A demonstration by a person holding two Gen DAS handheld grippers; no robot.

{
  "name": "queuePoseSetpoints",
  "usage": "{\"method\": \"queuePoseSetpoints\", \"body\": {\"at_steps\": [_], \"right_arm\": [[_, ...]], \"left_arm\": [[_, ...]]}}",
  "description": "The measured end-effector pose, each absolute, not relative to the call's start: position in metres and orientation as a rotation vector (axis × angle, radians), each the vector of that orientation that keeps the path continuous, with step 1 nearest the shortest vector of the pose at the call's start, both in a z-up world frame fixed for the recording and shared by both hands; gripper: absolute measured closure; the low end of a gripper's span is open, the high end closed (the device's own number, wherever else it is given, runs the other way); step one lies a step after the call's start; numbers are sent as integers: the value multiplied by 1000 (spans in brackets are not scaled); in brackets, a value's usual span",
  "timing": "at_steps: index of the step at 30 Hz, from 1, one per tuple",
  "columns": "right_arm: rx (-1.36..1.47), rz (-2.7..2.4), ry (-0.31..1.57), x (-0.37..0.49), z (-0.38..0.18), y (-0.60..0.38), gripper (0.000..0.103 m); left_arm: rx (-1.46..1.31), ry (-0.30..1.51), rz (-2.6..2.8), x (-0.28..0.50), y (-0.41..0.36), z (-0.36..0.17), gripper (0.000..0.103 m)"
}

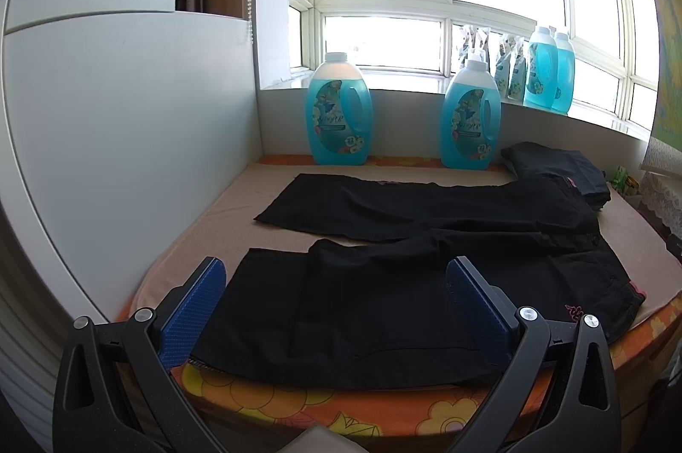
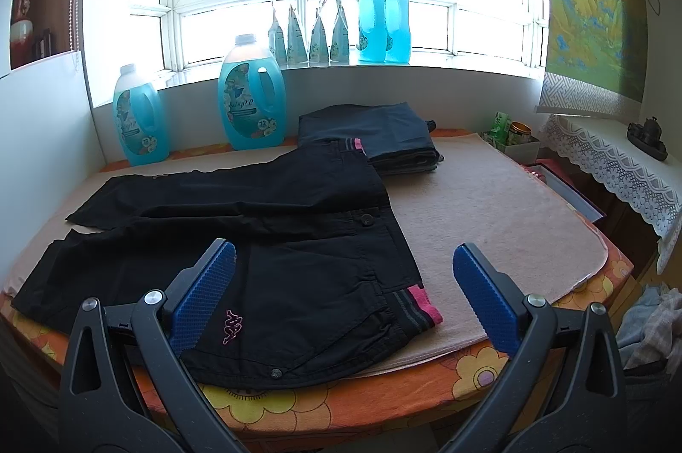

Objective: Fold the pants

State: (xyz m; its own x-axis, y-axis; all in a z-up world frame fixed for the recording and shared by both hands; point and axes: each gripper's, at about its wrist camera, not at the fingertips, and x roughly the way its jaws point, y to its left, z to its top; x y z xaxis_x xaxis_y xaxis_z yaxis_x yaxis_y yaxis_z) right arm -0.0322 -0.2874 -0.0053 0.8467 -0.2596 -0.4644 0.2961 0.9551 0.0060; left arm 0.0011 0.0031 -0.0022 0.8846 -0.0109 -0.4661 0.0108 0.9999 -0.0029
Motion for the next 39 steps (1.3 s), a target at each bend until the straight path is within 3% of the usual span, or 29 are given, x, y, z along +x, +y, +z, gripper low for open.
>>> {"method": "queuePoseSetpoints", "body": {"at_steps": [24, 39], "right_arm": [[57, -272, 478, -21, -21, -278, 0], [-119, -74, 456, 64, 9, -267, 0]], "left_arm": [[3, 513, -7, 17, 6, -14, 0], [22, 541, 18, 75, 47, -16, 2]]}}
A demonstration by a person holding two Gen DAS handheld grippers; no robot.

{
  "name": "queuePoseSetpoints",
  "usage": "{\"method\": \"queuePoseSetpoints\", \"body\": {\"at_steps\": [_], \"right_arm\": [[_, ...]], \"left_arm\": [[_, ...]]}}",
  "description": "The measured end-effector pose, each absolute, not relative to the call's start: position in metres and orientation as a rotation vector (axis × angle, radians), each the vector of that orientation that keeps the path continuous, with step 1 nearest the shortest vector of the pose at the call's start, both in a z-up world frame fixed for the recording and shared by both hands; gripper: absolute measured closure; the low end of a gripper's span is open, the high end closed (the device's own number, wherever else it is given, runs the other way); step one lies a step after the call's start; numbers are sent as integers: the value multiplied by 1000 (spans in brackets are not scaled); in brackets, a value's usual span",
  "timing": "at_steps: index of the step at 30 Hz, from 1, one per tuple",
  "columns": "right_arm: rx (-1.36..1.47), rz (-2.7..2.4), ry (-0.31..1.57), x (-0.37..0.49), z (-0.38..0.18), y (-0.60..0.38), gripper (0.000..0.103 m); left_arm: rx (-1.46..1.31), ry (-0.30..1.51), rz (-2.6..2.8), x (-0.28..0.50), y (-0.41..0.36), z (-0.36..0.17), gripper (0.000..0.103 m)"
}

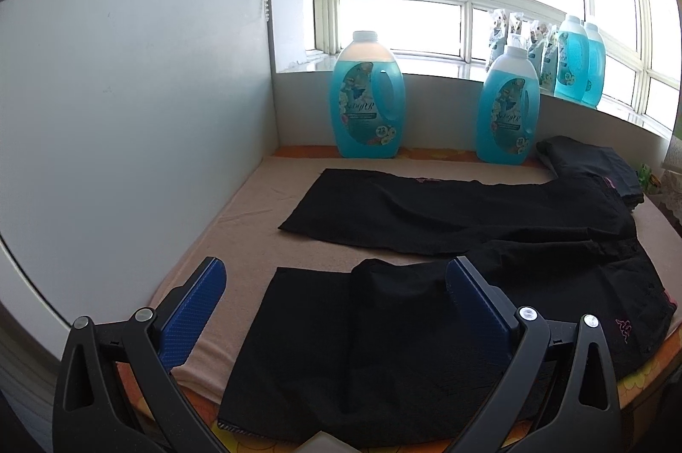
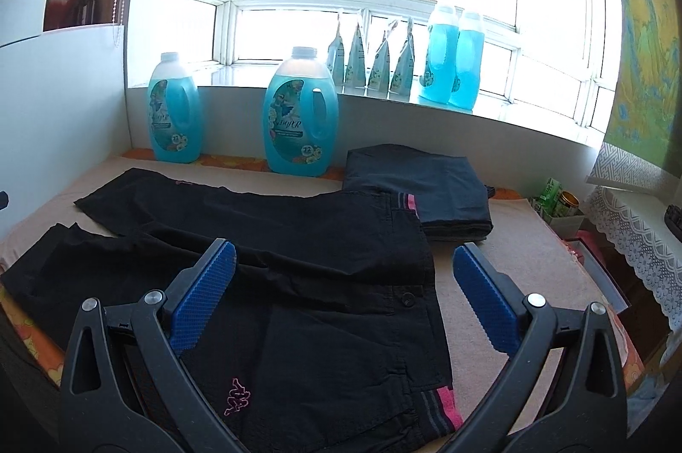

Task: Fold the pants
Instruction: 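Lower both open grippers toward the hem of one pants leg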

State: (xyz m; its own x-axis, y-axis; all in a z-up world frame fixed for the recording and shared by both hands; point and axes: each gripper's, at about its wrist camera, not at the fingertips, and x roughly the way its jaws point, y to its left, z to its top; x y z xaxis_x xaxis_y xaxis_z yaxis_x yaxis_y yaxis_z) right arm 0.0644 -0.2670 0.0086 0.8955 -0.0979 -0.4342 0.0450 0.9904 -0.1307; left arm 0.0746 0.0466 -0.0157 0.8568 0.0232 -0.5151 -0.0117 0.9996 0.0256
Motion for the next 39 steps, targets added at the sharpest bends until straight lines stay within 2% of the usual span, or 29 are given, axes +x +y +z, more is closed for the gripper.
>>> {"method": "queuePoseSetpoints", "body": {"at_steps": [8, 10, 18, 21, 27, 35, 39], "right_arm": [[-132, 114, 586, 149, 3, -265, 0], [-137, 161, 609, 172, 4, -265, 0], [-198, 314, 739, 283, -6, -251, 0], [-201, 340, 805, 328, -19, -249, 0], [-191, 390, 937, 403, -60, -243, 0], [-296, 446, 1053, 454, -111, -224, 0], [-297, 482, 1088, 468, -127, -221, 0]], "left_arm": [[50, 574, -9, 128, 54, -12, 9], [48, 602, -28, 146, 54, -13, 16], [12, 735, -97, 229, 45, -23, 18], [-12, 796, -117, 260, 39, -31, 22], [-14, 884, -113, 311, 26, -50, 23], [-2, 975, -69, 369, 16, -72, 23], [-21, 1017, -73, 389, 10, -84, 30]]}}
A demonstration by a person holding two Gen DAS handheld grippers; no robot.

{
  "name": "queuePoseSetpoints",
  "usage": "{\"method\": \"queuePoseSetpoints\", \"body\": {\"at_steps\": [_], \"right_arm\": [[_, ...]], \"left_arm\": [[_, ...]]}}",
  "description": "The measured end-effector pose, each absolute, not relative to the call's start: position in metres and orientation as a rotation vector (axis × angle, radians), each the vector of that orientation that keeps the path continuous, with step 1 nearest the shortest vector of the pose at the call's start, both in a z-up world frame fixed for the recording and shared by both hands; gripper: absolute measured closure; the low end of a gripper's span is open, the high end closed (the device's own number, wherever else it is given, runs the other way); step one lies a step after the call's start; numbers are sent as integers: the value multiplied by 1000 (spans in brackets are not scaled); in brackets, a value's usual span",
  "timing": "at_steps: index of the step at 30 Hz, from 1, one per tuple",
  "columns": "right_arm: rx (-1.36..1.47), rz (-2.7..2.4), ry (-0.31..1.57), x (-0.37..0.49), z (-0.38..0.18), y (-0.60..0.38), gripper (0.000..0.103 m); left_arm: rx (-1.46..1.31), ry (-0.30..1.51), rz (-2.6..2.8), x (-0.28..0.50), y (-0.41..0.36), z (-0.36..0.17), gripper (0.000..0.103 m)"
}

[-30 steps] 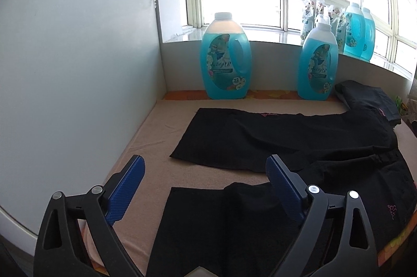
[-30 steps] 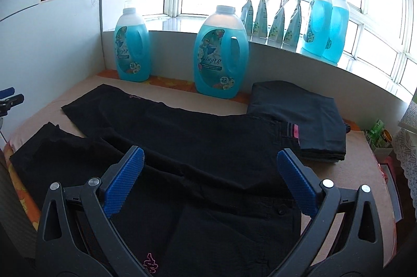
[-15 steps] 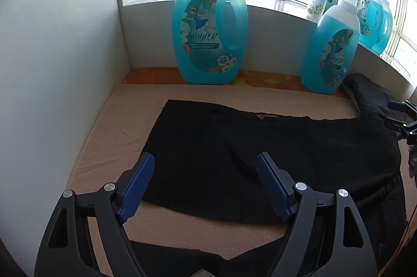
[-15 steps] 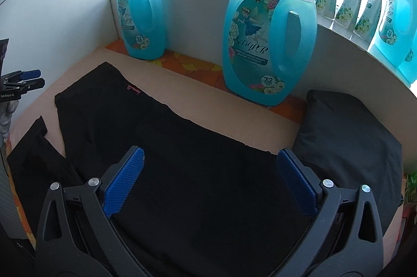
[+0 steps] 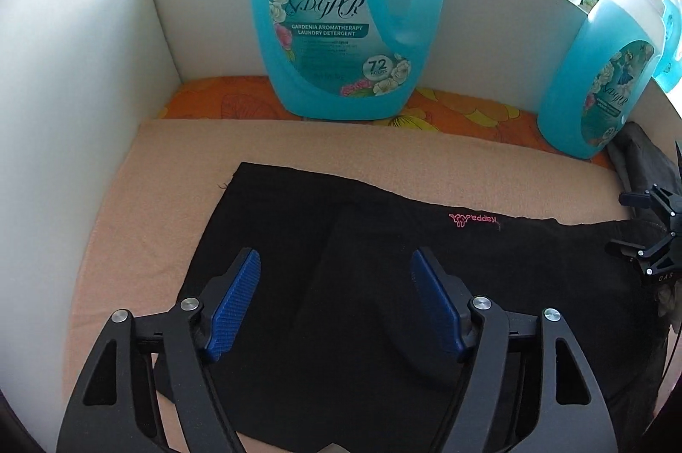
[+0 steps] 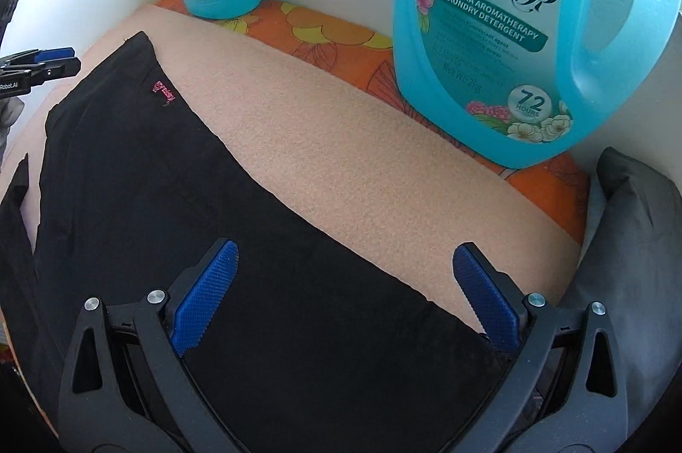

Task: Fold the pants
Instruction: 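Lower both open grippers toward the hem of one pants leg, then close the right gripper on the leg edge while the left gripper grasps the hem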

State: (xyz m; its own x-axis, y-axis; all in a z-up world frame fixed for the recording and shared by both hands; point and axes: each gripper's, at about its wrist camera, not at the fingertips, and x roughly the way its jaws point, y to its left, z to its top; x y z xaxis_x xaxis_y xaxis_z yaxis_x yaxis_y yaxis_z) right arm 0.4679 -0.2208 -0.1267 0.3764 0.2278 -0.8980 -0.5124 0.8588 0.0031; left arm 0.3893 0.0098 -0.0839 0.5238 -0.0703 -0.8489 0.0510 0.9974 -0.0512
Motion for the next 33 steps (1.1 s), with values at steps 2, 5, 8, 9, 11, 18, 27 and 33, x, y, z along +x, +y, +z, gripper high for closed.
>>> {"method": "queuePoseSetpoints", "body": {"at_steps": [2, 5, 8, 9, 11, 18, 27, 33], "right_arm": [[-298, 503, 1095, 469, -130, -220, 0], [-313, 526, 1126, 468, -138, -219, 0], [-348, 542, 1138, 463, -147, -214, 0], [-345, 553, 1137, 462, -147, -214, 0], [-336, 550, 1133, 460, -148, -214, 0], [-372, 526, 1064, 430, -132, -205, 83], [-362, 530, 931, 382, -100, -205, 91], [-445, 561, 837, 327, -88, -190, 92]], "left_arm": [[-13, 1027, -63, 397, 6, -90, 30], [-24, 1044, -51, 406, 6, -97, 30], [-56, 1062, -40, 414, 10, -102, 30], [-61, 1064, -34, 416, 11, -103, 30], [-75, 1072, -22, 422, 14, -104, 30], [-188, 1122, 26, 451, 27, -116, 30], [-202, 1165, 90, 479, 15, -128, 30], [-239, 1154, 118, 478, 17, -130, 29]]}}
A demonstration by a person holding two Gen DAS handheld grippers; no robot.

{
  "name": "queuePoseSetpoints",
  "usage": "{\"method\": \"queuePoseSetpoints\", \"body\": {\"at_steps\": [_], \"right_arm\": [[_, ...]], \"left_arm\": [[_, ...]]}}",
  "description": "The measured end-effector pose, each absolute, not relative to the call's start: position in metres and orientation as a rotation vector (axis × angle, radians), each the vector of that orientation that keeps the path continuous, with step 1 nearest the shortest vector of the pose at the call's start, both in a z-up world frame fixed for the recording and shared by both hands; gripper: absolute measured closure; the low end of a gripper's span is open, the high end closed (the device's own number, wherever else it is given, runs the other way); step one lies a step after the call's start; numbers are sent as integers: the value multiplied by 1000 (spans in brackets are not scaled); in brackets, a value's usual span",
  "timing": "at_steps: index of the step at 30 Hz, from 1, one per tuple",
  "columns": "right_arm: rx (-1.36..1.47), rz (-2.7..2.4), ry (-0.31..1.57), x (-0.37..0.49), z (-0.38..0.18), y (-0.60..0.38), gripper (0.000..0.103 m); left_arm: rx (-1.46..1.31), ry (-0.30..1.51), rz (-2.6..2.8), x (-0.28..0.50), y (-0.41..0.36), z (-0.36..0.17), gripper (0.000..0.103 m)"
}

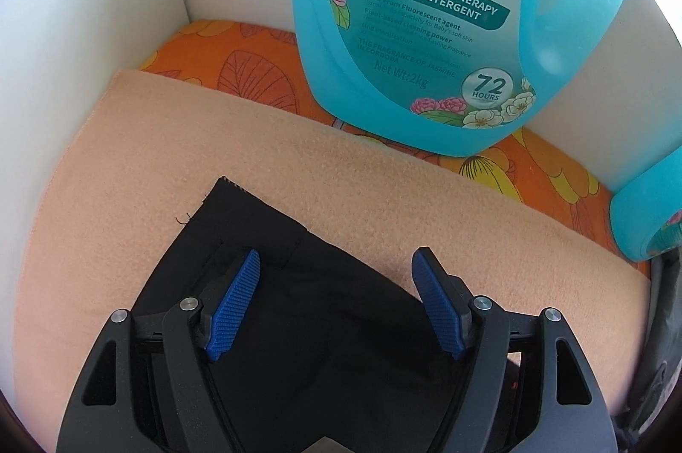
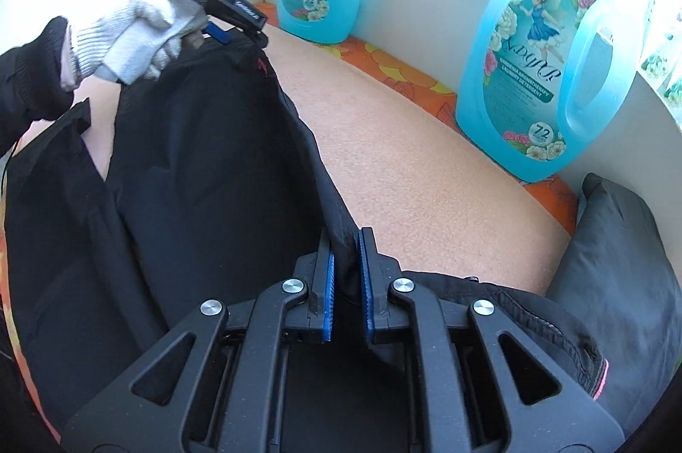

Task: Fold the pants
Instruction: 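Close the right gripper on the leg edge while the left gripper grasps the hem, then lift the held leg with both grippers and fold it over the other leg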

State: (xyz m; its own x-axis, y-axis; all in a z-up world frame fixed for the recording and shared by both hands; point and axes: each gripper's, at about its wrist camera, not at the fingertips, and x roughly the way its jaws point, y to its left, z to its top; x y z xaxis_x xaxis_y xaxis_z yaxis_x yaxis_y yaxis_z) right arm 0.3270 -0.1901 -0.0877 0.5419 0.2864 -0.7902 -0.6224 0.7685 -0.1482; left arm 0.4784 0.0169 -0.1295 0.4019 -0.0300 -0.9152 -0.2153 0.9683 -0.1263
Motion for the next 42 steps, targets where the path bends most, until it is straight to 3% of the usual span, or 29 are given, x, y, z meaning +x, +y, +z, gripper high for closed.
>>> {"method": "queuePoseSetpoints", "body": {"at_steps": [3, 5, 7, 9, 10, 13, 28, 42], "right_arm": [[-467, 579, 838, 311, -92, -181, 92], [-498, 567, 830, 308, -96, -176, 92], [-511, 552, 824, 308, -97, -175, 92], [-487, 546, 828, 310, -95, -179, 92], [-481, 537, 823, 311, -93, -180, 92], [-466, 516, 810, 311, -89, -182, 92], [-447, 406, 739, 290, -56, -183, 92], [-501, 378, 611, 194, -9, -160, 92]], "left_arm": [[-209, 1154, 109, 478, 13, -130, 26], [-166, 1124, 128, 472, 9, -129, 32], [-111, 1092, 164, 465, 4, -128, 64], [-132, 1079, 163, 460, 8, -125, 84], [-152, 1077, 155, 458, 11, -124, 90], [-213, 1064, 115, 450, 22, -121, 96], [-319, 853, 2, 391, 50, -53, 99], [-378, 679, -83, 289, 87, 6, 99]]}}
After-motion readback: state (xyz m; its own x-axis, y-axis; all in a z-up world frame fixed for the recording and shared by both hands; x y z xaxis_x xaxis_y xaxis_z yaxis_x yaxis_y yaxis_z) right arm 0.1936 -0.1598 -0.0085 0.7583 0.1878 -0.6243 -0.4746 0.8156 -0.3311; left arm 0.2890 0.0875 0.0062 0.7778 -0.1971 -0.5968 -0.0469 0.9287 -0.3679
